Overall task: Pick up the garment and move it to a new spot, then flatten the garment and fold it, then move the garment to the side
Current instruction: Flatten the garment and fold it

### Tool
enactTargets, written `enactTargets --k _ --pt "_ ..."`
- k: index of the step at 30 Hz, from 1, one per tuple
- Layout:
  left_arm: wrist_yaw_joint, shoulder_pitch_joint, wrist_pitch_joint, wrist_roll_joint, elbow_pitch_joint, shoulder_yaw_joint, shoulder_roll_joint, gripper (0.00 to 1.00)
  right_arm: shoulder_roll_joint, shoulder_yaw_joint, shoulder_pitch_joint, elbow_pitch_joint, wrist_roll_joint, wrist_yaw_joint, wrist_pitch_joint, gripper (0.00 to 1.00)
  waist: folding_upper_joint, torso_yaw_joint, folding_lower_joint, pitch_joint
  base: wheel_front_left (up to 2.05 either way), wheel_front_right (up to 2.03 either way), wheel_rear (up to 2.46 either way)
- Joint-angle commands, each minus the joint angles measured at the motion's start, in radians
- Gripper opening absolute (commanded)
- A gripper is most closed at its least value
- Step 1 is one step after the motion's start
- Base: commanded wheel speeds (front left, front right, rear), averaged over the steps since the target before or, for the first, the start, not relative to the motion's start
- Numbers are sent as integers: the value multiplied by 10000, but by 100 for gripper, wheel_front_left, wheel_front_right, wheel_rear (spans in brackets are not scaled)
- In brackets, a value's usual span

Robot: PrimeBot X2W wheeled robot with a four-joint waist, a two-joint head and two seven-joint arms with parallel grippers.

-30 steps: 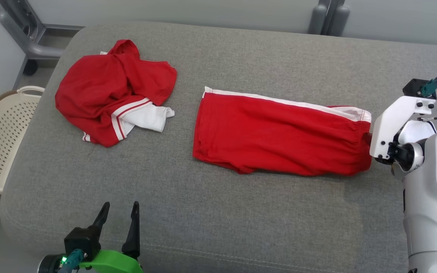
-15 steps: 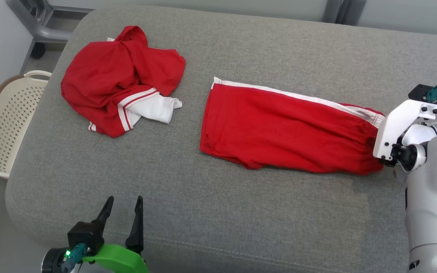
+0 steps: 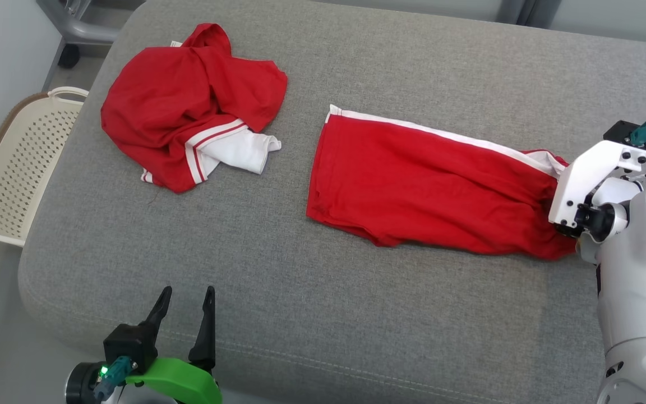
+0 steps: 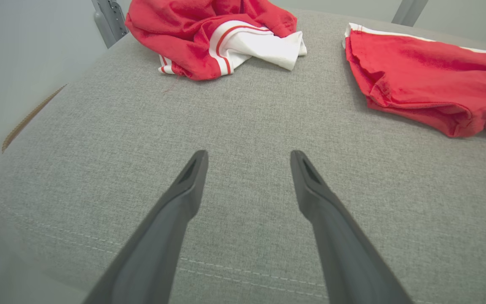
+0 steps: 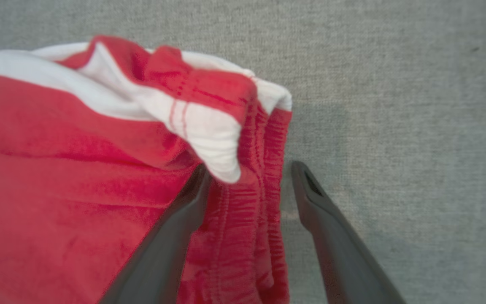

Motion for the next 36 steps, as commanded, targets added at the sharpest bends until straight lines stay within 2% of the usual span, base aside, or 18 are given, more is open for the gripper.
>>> enactTargets --k 1,3,6,12,22,31,36 --pt "7 -181 -4 -33 -1 -2 0 100 73 -9 -25 195 -37 3 -13 49 0 15 0 11 0 0 0" --pt "6 -189 -18 -55 7 -19 -8 100 79 -2 -154 397 -27 5 -97 27 0 30 0 36 0 0 0" --pt "0 -195 -35 -80 33 -49 -23 100 73 -2 -298 680 -7 3 -202 0 0 38 0 53 0 0 0" --pt "37 -229 -71 -111 61 -68 -18 100 56 -230 -524 935 -318 3 -507 0 0 9 0 76 0 0 0" --pt "92 -295 -106 -209 111 -63 47 100 4 -923 -824 515 -1273 -6 -438 0 0 -231 0 15 0 0 0" --pt "171 -120 -47 -217 76 -123 113 100 13 -1524 -286 -975 -2368 -4 228 0 0 -438 0 -264 0 0 0" --pt "177 12 -47 -243 27 -183 152 100 -155 -1393 51 -1887 -2975 -4 656 0 0 -503 0 -449 0 0 0"
